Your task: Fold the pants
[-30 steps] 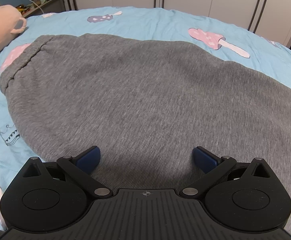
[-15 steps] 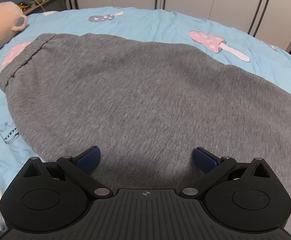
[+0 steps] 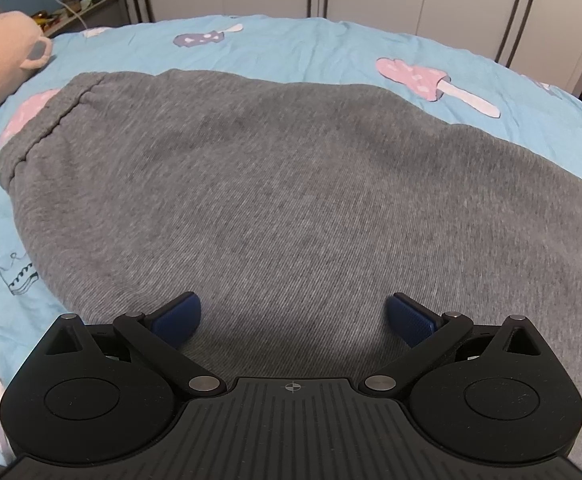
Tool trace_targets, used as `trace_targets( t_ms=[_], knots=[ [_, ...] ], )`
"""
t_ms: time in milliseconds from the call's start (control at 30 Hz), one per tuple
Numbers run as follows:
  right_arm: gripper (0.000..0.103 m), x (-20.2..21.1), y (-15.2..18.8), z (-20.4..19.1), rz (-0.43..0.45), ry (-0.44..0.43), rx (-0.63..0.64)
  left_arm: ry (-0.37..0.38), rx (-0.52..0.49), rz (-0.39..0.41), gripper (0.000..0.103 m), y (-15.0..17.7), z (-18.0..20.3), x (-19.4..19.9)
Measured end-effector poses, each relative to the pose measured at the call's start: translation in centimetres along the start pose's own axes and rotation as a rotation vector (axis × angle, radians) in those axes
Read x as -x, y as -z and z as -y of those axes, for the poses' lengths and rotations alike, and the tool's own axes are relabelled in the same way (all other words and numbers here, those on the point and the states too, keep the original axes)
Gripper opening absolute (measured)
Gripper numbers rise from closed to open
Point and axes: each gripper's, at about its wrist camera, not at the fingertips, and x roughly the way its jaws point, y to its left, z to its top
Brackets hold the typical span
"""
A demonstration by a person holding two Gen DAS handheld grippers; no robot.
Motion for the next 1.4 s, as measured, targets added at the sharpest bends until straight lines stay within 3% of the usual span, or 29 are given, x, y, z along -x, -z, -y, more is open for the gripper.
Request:
trace_targets(
  t_ms=[33, 67, 267, 400, 467, 600, 700, 833, 900, 933, 1067, 1133, 1167, 1200, 1233, 1267, 1400],
  knots=[
    [0.012, -0.4, -0.2, 0.0, -0.007, 0.022, -0.022, 0.001, 0.000, 0.000, 0.103, 0.0, 0.0, 0.0],
    [0.009, -0.8, -0.2, 0.4, -0.019, 0.030, -0.059, 0.002, 0.000, -0.001, 0.103, 0.0, 0.0, 0.0],
    [0.008, 0.1, 0.0, 0.0, 0.039, -0.019, -0.099, 0.014, 0.017, -0.003, 0.103, -0.2, -0.3, 0.0],
    [0.008, -0.9, 0.1, -0.7, 0.000, 0.133, -0.082, 0.036, 0.008, -0.019, 0.103, -0.5, -0.5, 0.8],
    [0.008, -0.5, -0.1, -2.6, 0.014, 0.162, -0.030, 0.079, 0.038, -0.014, 0.103, -0.7, -1.2, 2.1],
    [0.008, 0.9, -0.5, -7.1, 0.064, 0.115, 0.082, 0.163, 0.082, 0.043, 0.103, -0.8, -3.0, 5.1],
    [0.008, 1.5, 0.5, -13.3, 0.080, 0.109, 0.329, 0.189, 0.089, 0.062, 0.103, -0.2, -4.5, 6.9],
    [0.008, 1.2, 6.1, -24.7, 0.047, -0.034, 0.692, 0.231, 0.143, 0.105, 0.103, 0.2, -7.1, 9.3],
    [0.008, 0.6, 11.0, -29.4, -0.009, -0.115, 0.864, 0.258, 0.192, 0.117, 0.103, 0.2, -8.6, 10.2],
    [0.008, 0.1, 14.8, -31.8, -0.078, -0.174, 0.962, 0.270, 0.219, 0.126, 0.103, 0.1, -9.4, 10.5],
    [0.008, -1.6, 29.3, -34.3, -0.360, -0.375, 1.255, 0.217, 0.249, 0.157, 0.103, 0.6, -11.6, 10.6],
    [0.008, -2.9, 35.7, -32.9, -0.504, -0.390, 1.364, 0.189, 0.252, 0.146, 0.103, 1.0, -12.3, 10.3],
    [0.008, -4.0, 38.5, -31.7, -0.588, -0.354, 1.405, 0.201, 0.263, 0.127, 0.103, 1.1, -12.6, 9.8],
    [0.009, -4.7, 40.0, -30.7, -0.610, -0.314, 1.425, 0.216, 0.278, 0.110, 0.103, 1.1, -12.9, 9.5],
    [0.009, -4.0, 40.6, -30.2, -0.548, -0.328, 1.456, 0.230, 0.299, 0.096, 0.103, 1.1, -13.2, 9.0],
    [0.009, -3.7, 40.6, -30.5, -0.540, -0.335, 1.484, 0.239, 0.316, 0.085, 0.103, 0.9, -13.3, 8.6],
    [0.009, -3.4, 38.3, -30.7, -0.572, -0.344, 1.323, 0.293, 0.274, 0.059, 0.103, 0.0, -11.7, 7.6]
  ],
)
